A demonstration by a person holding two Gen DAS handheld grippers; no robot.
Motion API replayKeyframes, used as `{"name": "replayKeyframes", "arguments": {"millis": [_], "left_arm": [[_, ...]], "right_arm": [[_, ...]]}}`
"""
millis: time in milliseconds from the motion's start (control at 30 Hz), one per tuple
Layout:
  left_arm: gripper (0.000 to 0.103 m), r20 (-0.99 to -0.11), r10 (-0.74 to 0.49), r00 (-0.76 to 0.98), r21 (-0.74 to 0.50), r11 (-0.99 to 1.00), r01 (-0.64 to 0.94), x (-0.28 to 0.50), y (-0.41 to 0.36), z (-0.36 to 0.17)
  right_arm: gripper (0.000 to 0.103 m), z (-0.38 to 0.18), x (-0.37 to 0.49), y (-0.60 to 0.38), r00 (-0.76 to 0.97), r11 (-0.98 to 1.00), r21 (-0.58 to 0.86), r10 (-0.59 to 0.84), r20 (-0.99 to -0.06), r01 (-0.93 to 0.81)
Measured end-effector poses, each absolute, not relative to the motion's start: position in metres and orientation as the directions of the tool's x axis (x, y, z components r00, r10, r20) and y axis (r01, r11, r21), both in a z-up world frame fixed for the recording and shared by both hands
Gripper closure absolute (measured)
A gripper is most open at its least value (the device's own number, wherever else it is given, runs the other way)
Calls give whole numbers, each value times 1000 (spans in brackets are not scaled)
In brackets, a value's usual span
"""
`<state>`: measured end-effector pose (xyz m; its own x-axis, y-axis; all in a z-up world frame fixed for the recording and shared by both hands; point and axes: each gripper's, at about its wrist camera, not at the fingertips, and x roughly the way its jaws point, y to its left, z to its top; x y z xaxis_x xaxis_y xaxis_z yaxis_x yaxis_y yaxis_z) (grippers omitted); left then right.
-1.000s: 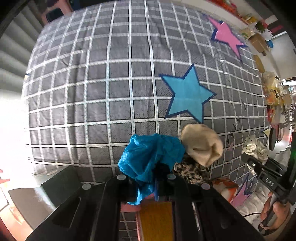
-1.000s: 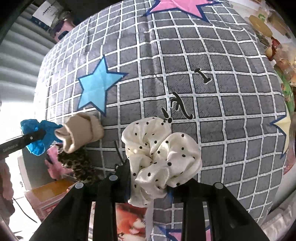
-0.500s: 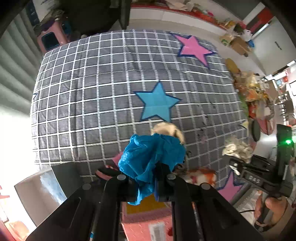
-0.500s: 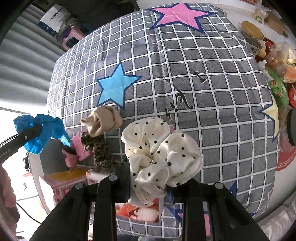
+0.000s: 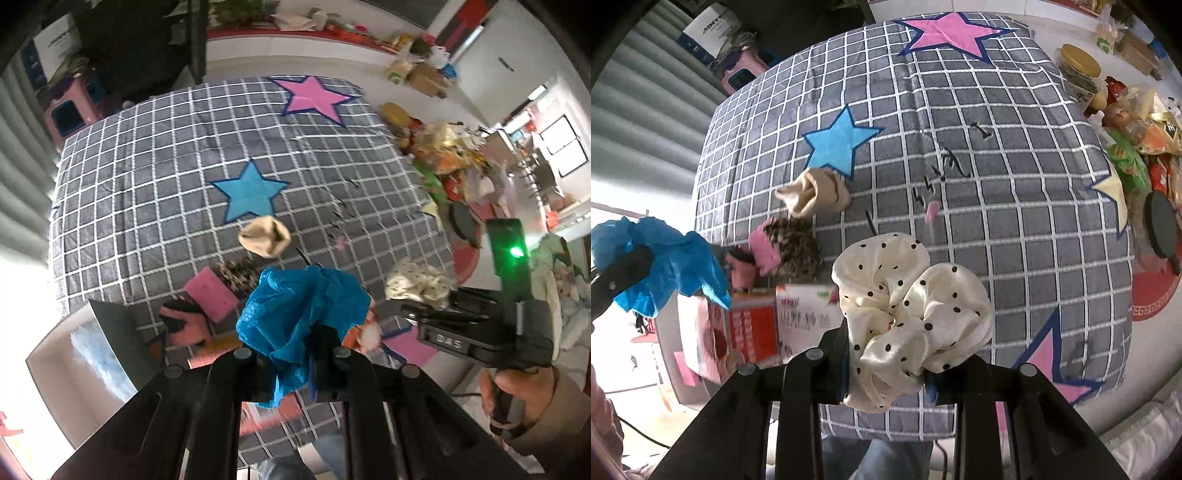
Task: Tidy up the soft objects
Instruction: 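Carry the blue cloth and cream scrunchie with both tools over the white box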
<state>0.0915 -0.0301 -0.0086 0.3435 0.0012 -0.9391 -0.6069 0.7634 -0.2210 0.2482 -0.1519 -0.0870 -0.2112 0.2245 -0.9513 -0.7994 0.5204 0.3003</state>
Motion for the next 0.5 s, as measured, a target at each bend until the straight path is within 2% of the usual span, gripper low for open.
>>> {"name": "replayKeyframes", "arguments": {"millis": [333,500], "left_arm": [[90,-933,-22,359,-238,785,-572,42,-71,2],[90,-934,14,356,-213,780,-588,2,-84,5]], "right_arm": [[73,-79,189,-178,-223,466,289,193,-956,-836],[73,-80,147,-186,-260,411,308,169,-951,-858]]}}
